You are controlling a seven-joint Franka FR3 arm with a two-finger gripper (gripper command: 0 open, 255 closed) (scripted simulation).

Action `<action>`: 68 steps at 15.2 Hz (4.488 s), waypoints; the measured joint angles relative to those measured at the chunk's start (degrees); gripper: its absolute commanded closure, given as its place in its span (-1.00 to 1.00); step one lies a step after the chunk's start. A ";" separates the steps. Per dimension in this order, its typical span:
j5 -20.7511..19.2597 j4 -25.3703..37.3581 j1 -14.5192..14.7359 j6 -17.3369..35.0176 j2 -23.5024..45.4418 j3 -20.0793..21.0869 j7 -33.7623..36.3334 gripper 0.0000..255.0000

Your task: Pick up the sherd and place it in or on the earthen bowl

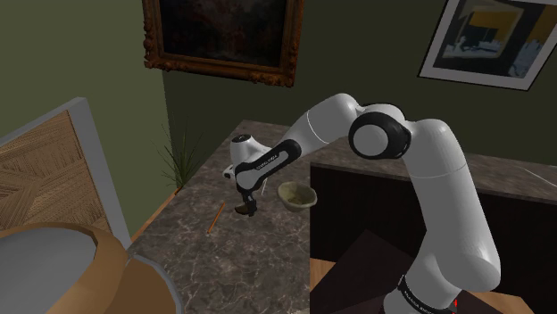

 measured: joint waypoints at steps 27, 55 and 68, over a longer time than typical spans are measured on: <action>0.51 0.64 -0.08 -6.97 -6.40 0.25 -1.02 1.00; 0.76 -11.74 -4.86 -12.37 -25.12 -2.32 -9.20 1.00; -0.39 -24.97 -9.35 -4.02 -30.91 -6.05 -15.91 1.00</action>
